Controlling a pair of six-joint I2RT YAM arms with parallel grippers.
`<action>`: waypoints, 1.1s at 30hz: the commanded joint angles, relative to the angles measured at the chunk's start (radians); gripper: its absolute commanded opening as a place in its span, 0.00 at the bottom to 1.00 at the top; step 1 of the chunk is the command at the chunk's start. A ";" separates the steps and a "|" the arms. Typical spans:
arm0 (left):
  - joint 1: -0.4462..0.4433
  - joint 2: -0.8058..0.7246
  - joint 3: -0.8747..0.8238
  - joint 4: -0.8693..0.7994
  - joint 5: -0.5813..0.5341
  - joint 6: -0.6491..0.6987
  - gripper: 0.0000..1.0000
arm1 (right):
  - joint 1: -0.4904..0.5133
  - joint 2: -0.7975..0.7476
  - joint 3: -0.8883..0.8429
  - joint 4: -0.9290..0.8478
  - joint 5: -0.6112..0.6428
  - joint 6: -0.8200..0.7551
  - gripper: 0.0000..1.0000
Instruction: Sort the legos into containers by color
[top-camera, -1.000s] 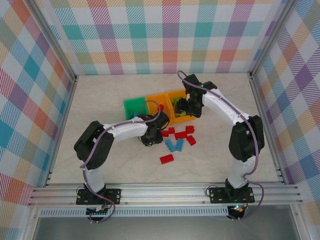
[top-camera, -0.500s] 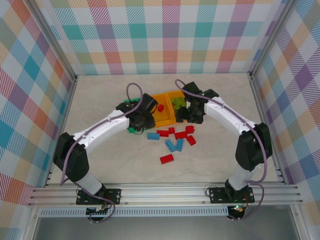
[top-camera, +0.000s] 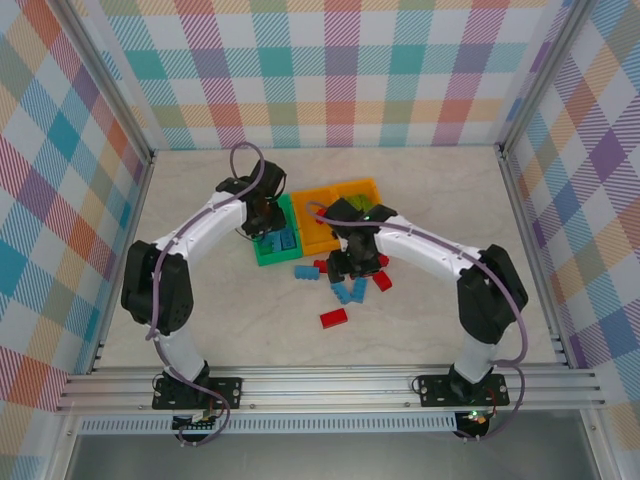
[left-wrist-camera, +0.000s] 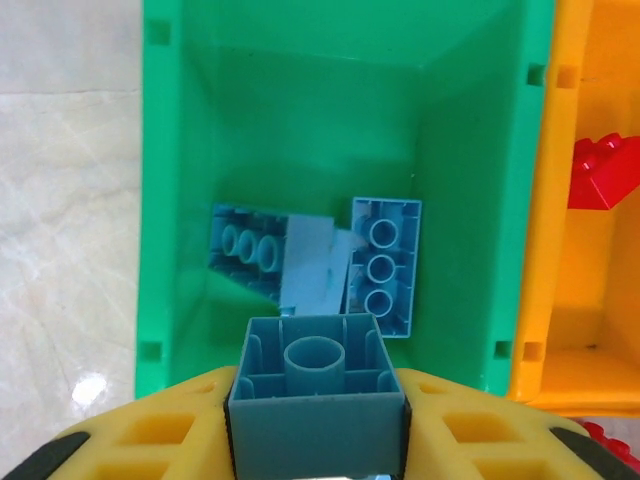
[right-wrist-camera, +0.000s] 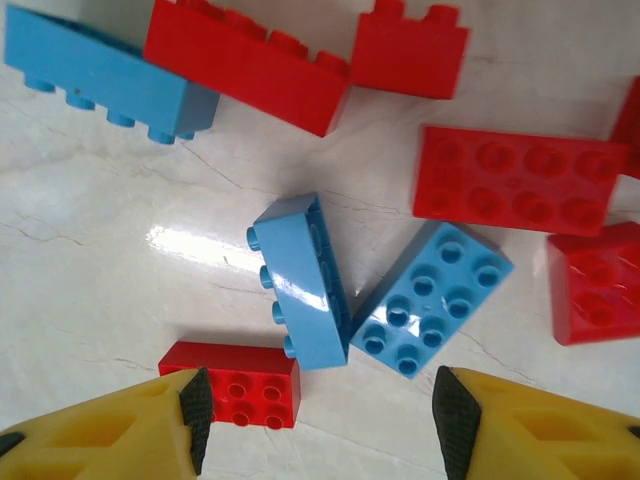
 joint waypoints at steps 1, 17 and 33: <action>0.029 0.038 0.053 0.014 0.030 0.037 0.40 | 0.022 0.066 0.033 -0.014 0.020 -0.055 0.60; 0.038 -0.039 0.036 0.050 0.053 -0.004 0.72 | 0.042 0.213 0.074 0.012 -0.012 -0.097 0.48; 0.102 -0.297 -0.161 0.030 -0.001 -0.041 0.98 | 0.047 0.112 0.192 -0.044 -0.045 -0.056 0.19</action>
